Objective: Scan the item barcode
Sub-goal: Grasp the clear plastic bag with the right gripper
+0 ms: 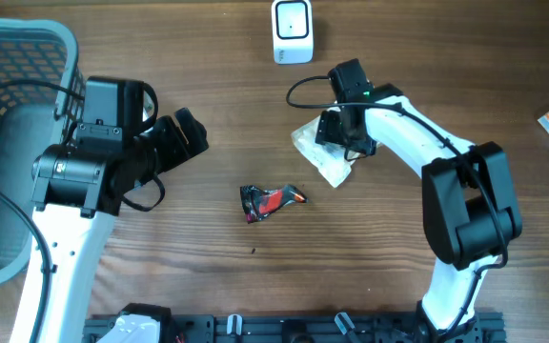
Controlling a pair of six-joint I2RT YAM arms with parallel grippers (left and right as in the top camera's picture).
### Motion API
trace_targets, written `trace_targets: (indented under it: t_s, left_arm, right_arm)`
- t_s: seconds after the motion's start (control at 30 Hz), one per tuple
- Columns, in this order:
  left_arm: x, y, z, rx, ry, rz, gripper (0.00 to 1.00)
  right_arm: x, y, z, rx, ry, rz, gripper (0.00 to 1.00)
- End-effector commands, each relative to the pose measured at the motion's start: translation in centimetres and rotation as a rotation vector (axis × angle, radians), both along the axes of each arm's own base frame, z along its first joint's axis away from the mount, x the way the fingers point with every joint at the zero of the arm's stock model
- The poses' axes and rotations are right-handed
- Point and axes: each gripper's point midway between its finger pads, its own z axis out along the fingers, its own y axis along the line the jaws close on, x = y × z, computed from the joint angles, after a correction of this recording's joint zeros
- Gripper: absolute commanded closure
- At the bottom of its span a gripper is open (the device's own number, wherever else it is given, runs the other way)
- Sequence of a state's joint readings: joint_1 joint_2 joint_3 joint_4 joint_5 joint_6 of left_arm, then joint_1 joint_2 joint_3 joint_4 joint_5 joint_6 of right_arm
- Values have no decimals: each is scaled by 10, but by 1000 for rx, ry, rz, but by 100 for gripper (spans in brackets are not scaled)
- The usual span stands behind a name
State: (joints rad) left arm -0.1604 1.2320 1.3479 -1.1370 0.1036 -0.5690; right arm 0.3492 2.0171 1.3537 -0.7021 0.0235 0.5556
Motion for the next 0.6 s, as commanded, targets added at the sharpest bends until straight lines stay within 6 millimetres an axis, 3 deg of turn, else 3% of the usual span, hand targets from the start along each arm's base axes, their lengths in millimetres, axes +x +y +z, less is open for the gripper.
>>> trace_targets:
  t_s: [0.0,0.13,0.23,0.3,0.43,0.57]
  left_arm:
    - [1,-1,4,-4,-14,-13,0]
    - [1,-1,4,-4,-14,-13,0]
    - [1,-1,4,-4,-14,-13,0]
    - [1,-1,4,-4,-14,-13,0]
    - [1,-1,4,-4,-14,-13,0]
    - [1,-1,4,-4,-14,-13,0]
  right_arm:
    - [-15,-23,-20,-106,50,-29,48]
    - [-13,-23,-15,-105,51,-16,79]
    - [-8,-25,-1,-103,46,-23,96]
    - [-4,-23,9,-88,38,-1,95]
    - [6,1,34,77,21,118,95]
    - [10,0,42,112,11,124,93]
